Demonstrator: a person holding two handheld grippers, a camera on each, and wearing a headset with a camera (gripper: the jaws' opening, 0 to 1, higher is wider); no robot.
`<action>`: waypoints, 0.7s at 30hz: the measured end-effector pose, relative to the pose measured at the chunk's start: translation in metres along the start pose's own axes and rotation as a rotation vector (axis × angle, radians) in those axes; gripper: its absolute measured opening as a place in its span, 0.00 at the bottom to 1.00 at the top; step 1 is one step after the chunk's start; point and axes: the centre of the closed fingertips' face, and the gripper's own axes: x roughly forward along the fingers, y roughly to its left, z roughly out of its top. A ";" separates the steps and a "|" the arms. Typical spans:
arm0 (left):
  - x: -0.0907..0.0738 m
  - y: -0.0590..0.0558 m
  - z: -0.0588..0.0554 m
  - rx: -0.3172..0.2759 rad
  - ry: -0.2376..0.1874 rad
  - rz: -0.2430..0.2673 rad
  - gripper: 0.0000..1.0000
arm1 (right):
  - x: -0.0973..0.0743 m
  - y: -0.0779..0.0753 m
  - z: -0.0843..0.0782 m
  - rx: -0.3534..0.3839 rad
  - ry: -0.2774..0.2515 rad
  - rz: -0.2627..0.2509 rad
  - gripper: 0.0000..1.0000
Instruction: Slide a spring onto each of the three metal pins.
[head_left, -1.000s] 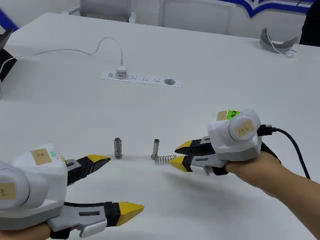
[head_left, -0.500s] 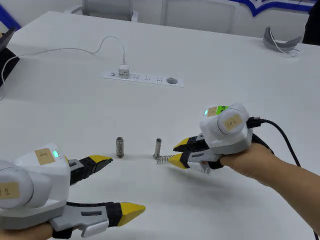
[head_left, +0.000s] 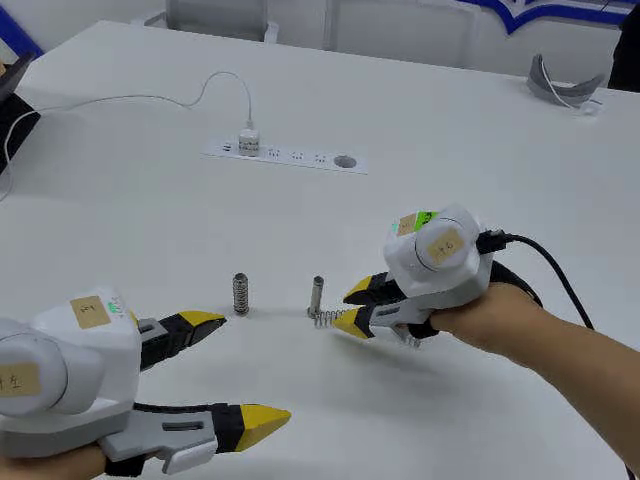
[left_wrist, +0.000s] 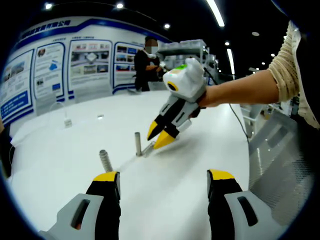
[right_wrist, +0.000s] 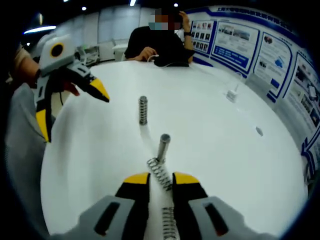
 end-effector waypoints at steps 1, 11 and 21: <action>0.000 0.000 0.000 0.000 0.000 -0.001 0.71 | -0.001 0.000 0.000 0.000 -0.001 -0.001 0.19; 0.002 -0.002 -0.001 -0.001 0.000 -0.005 0.71 | 0.000 0.001 0.002 0.001 -0.003 0.001 0.19; 0.001 -0.001 -0.002 -0.003 0.002 -0.003 0.71 | 0.010 0.007 0.004 -0.029 0.027 0.003 0.18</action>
